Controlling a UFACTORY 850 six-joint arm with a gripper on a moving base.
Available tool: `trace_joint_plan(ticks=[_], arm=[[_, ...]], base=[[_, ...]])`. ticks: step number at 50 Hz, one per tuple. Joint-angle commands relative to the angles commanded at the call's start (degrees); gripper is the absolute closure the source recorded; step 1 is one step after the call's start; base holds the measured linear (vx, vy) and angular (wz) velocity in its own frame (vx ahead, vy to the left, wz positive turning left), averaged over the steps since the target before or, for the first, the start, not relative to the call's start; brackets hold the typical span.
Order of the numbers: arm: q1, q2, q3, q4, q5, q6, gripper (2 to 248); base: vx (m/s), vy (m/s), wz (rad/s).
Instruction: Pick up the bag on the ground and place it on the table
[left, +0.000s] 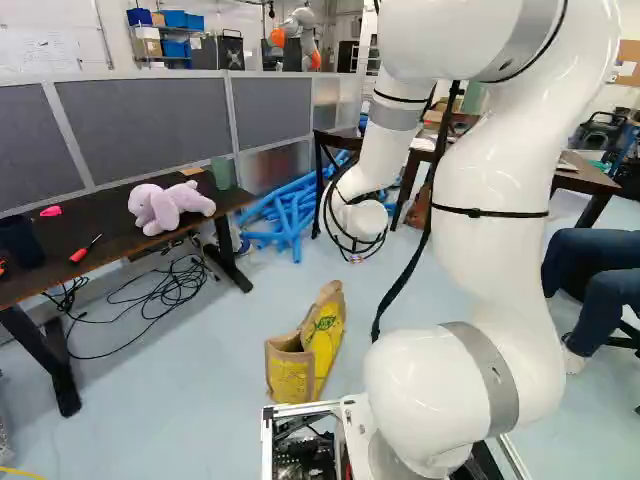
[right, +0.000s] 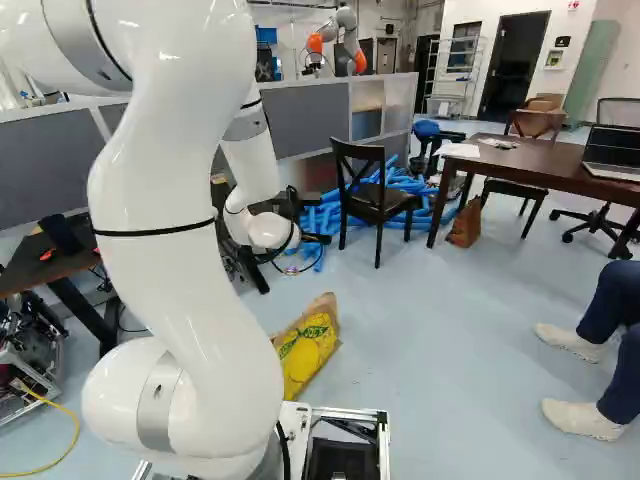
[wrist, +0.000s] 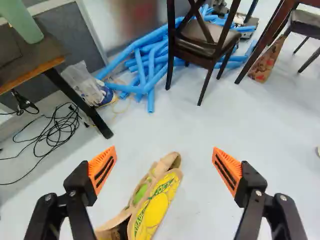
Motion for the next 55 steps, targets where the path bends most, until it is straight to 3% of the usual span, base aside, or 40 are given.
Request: trace_joint_plan(ticks=[17,55], arm=[[0.6,-6.1,-5.1,0.2,-7.7,0.0,3],[1.9,-19.2,-17.1,0.3,-29.8,0.0,3]], base=[[0.0,0.0,0.0],[0.0,0.0,0.0]])
